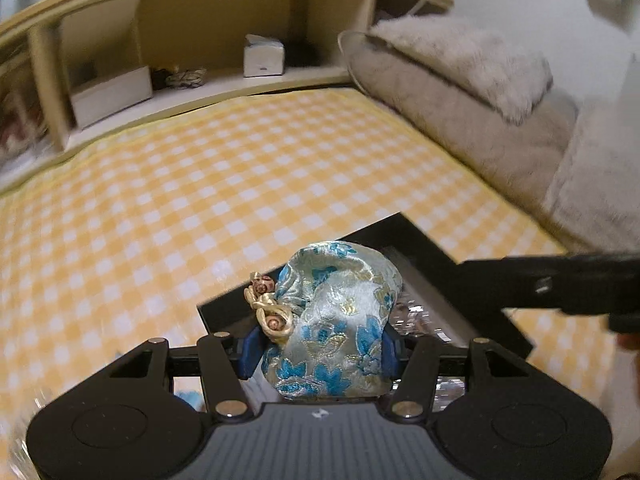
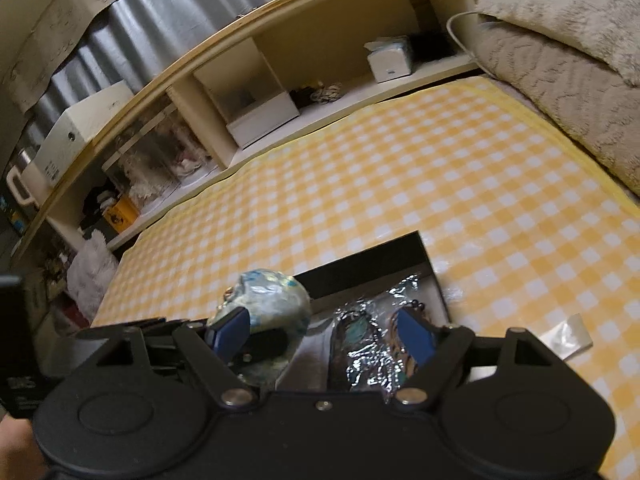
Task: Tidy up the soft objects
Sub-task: 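Carry the pouch and white packet over the black box and release them inside, then move the left tool to the clear cord bag while the right tool reaches the white cloth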
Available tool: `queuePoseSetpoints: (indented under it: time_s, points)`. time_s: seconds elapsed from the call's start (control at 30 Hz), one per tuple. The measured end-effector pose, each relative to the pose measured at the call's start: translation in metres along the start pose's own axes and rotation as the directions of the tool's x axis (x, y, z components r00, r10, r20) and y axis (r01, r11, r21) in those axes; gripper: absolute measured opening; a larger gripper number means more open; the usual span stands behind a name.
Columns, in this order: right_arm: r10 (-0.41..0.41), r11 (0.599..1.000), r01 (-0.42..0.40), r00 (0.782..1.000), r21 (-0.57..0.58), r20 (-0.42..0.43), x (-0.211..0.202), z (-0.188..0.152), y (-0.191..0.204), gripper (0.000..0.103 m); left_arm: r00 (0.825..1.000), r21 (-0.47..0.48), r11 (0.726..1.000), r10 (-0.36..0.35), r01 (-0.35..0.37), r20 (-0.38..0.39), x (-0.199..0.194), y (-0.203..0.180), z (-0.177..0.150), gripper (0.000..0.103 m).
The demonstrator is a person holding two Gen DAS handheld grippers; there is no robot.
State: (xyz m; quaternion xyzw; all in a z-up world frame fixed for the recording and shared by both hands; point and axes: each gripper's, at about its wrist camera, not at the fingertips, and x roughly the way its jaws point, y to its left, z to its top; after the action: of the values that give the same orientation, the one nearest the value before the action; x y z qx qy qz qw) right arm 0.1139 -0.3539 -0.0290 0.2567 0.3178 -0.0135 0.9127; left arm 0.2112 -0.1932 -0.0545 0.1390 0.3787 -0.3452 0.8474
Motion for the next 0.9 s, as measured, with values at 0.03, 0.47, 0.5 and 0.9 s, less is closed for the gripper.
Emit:
queuePoseSetpoints:
  time_s: [0.03,0.47,0.5,0.9]
  points:
    - [0.002,1.0,-0.002,1.0,0.009,0.002,0.001,0.001,-0.002,0.082,1.0,0.022,1.0,0.014,-0.014,-0.006,0.004,0.001,0.001,0.059]
    - [-0.024,1.0,0.024,0.999,-0.02,-0.031,0.007,-0.001,-0.003,0.082,0.998,0.03,0.998,0.048,-0.046,-0.046,0.003,0.01,-0.017,0.091]
    - [-0.03,0.999,0.029,0.999,-0.028,-0.033,0.007,-0.001,-0.002,0.082,0.998,0.022,0.999,0.041,-0.04,-0.043,0.0,0.008,-0.018,0.093]
    - [-0.111,0.986,0.105,0.993,-0.131,-0.039,0.003,-0.007,0.01,0.087,1.0,-0.078,0.997,0.012,-0.012,0.002,-0.034,0.01,-0.03,0.101]
